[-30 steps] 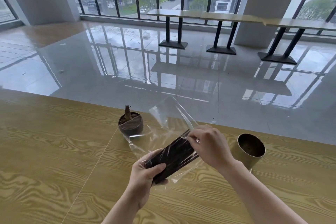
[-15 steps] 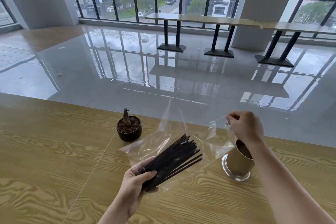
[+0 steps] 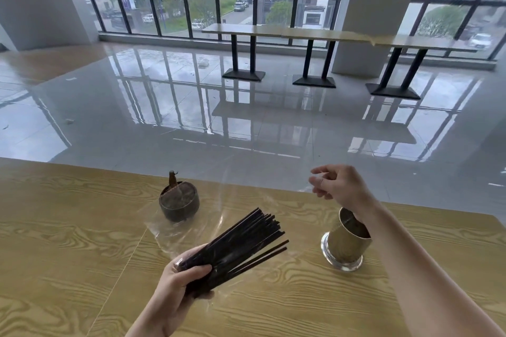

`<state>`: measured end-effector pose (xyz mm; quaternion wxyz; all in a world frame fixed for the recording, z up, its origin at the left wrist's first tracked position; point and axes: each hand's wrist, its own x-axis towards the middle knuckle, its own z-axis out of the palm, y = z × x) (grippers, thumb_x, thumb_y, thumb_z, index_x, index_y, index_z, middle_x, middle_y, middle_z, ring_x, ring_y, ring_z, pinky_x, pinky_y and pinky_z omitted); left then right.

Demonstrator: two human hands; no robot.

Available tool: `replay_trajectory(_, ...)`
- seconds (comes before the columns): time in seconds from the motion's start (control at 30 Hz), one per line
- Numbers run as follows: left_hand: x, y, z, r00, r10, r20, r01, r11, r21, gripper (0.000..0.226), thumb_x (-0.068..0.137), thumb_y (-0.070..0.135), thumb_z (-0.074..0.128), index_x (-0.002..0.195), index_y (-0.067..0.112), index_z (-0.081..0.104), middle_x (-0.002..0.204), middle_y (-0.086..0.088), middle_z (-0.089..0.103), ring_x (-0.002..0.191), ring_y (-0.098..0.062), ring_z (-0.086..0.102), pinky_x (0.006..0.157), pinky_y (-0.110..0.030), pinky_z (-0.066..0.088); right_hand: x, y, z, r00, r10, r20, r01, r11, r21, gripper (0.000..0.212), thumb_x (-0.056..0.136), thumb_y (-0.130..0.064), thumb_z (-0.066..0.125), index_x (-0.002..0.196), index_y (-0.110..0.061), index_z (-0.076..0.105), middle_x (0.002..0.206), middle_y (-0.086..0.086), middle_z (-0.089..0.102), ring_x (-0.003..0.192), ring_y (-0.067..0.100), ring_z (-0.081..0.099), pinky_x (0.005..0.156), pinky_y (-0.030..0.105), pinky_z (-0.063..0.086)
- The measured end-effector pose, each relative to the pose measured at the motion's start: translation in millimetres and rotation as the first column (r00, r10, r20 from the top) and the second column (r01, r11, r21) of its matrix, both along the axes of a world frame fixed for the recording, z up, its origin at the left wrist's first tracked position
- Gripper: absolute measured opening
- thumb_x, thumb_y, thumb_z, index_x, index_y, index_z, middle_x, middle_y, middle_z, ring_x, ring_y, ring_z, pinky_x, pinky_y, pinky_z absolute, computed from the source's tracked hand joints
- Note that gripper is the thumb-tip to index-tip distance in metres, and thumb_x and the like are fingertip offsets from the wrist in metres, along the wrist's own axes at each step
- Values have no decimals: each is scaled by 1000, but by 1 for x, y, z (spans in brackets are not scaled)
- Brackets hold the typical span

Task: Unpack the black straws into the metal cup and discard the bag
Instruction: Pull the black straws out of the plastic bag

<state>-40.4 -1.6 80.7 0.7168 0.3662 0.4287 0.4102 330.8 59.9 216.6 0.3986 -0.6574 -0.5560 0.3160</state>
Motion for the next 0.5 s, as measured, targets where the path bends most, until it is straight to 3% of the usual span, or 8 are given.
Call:
replay_trajectory(0.1, -6, 2, -7, 997, 46, 59, -43, 998, -52, 62, 57, 5, 83, 117, 9, 71, 92, -22, 71, 61, -23, 64, 46, -30, 47, 2, 4, 8, 990, 47, -136, -53, 998, -43, 7, 88, -14, 76, 82, -11, 76, 68, 9, 75, 61, 20, 71, 70, 41, 63)
replay_trajectory(0.23, -8, 1, -15, 990, 63, 128, -45, 989, -140, 66, 61, 5, 83, 125, 7, 65, 98, -20, 69, 64, -20, 65, 48, -29, 49, -7, 3, 26, 957, 132, -258, -151, 987, -55, 7, 86, -11, 77, 80, -9, 79, 71, 14, 75, 63, 23, 71, 64, 32, 62)
replay_trajectory(0.4, -2, -4, -25, 969, 145, 200, -87, 958, -272, 50, 74, 8, 74, 123, 15, 69, 115, -21, 72, 82, -31, 74, 66, -41, 62, -32, -1, 51, 912, 240, -333, -239, 970, 44, 9, 87, -3, 71, 91, 4, 73, 69, 13, 71, 62, 21, 68, 65, 31, 63)
replay_trajectory(0.5, 3, -5, -32, 956, 224, 191, -152, 931, -331, 55, 82, 10, 67, 135, 20, 59, 125, -16, 69, 98, -33, 71, 82, -43, 58, -47, -4, 70, 916, 297, -268, -281, 955, 98, 12, 88, -1, 70, 93, 10, 71, 70, 16, 70, 61, 20, 67, 65, 29, 62)
